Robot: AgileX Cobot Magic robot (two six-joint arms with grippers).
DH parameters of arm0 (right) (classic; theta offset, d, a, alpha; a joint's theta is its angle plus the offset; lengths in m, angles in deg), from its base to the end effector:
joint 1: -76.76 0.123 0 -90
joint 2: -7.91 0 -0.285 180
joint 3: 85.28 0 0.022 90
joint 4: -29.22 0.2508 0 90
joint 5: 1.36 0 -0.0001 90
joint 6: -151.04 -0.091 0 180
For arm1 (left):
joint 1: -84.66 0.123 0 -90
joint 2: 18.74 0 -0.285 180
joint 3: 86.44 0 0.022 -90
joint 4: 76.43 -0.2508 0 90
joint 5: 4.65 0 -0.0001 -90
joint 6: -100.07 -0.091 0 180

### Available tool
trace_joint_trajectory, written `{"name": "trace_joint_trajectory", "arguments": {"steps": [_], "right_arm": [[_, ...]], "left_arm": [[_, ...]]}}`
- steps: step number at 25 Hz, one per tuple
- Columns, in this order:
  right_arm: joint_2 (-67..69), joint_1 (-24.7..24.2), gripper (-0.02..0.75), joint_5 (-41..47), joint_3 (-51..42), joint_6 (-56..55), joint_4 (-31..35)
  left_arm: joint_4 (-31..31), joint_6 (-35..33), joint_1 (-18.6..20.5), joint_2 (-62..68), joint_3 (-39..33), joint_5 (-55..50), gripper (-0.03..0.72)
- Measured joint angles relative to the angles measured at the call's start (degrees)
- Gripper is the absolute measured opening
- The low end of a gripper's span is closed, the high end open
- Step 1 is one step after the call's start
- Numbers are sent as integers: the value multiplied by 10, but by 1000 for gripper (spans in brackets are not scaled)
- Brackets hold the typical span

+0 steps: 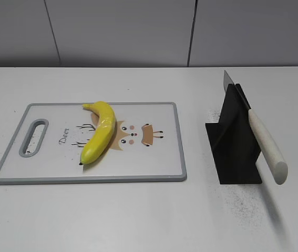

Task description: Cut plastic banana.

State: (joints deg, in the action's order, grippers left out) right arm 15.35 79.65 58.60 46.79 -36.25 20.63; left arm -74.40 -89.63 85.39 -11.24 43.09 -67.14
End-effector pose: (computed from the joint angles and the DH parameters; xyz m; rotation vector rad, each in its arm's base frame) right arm -0.0064 -0.0121 0.2822 0.0841 2.0029 -0.0648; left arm -0.0032 -0.0029 0.2657 0.1661 2.0960 0.0666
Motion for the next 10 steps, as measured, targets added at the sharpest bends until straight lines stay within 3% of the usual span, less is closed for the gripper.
{"name": "trace_joint_trajectory", "arguments": {"steps": [10], "right_arm": [[0,0,590,0,0,0,0]], "left_arm": [[0,0,0,0,0,0,586]]}}
